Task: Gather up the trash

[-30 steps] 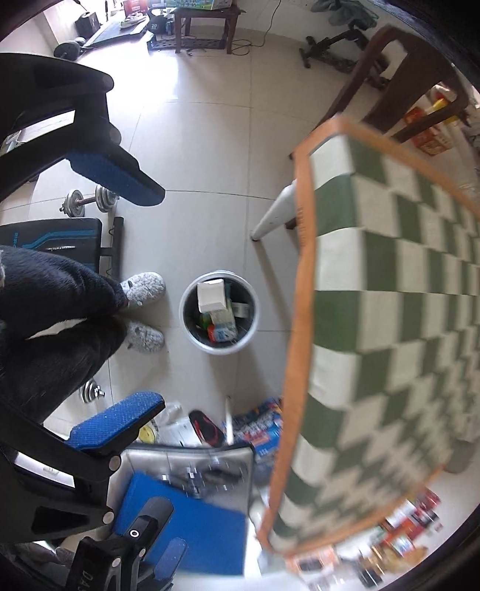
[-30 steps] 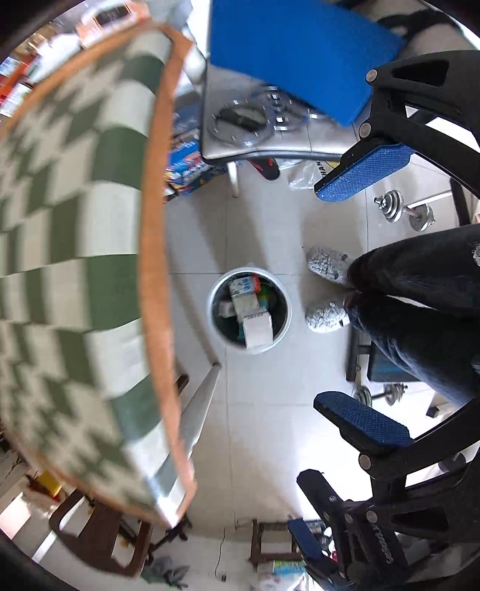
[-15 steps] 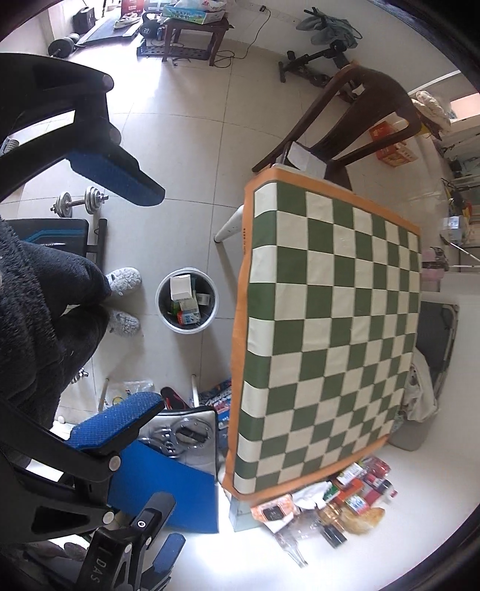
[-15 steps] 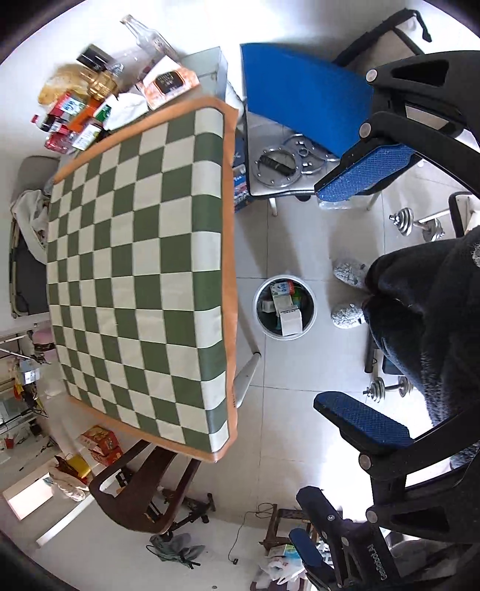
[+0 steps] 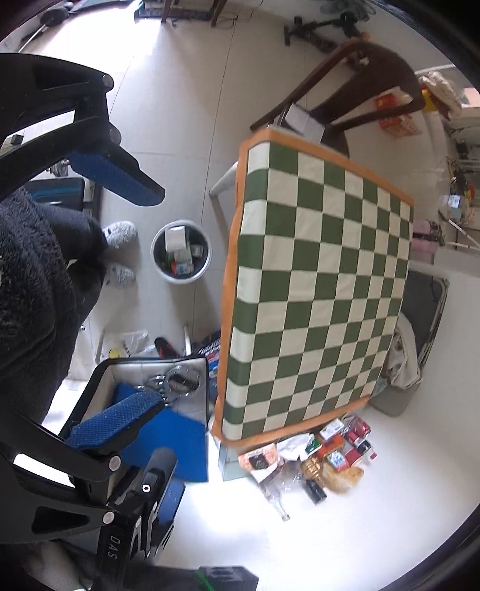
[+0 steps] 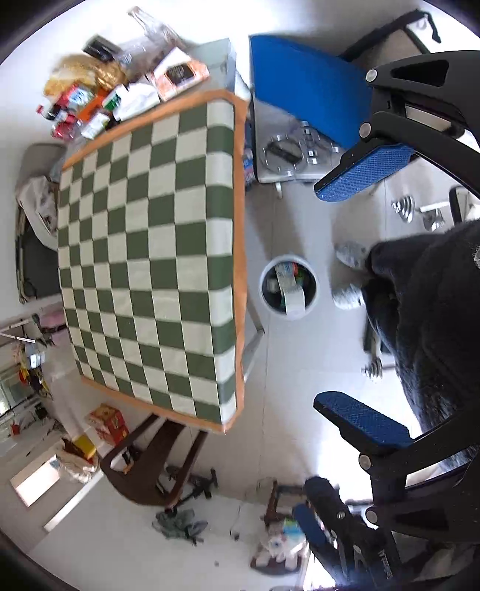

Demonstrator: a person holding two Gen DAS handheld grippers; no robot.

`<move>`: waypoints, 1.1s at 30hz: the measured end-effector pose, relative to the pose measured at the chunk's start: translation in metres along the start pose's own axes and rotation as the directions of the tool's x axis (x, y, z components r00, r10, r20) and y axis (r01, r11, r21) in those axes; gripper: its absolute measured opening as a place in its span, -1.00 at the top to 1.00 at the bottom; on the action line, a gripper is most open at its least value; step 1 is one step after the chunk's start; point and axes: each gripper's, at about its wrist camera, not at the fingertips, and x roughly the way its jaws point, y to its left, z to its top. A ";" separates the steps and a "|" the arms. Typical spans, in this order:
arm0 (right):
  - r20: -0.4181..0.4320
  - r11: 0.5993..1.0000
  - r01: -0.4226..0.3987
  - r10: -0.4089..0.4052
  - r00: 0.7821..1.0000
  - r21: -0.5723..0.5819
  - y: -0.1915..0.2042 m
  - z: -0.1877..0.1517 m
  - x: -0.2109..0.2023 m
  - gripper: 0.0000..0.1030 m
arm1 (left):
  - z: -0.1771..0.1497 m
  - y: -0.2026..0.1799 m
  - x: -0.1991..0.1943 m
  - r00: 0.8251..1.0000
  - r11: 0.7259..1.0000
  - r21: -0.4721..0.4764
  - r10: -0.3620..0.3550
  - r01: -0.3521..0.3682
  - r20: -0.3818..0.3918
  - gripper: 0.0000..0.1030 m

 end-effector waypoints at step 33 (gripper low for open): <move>-0.087 0.991 -0.132 0.132 0.987 0.002 0.002 -0.018 0.019 -1.00 | -0.015 0.012 0.002 0.998 0.998 -0.034 -0.050 0.049 -0.037 -1.00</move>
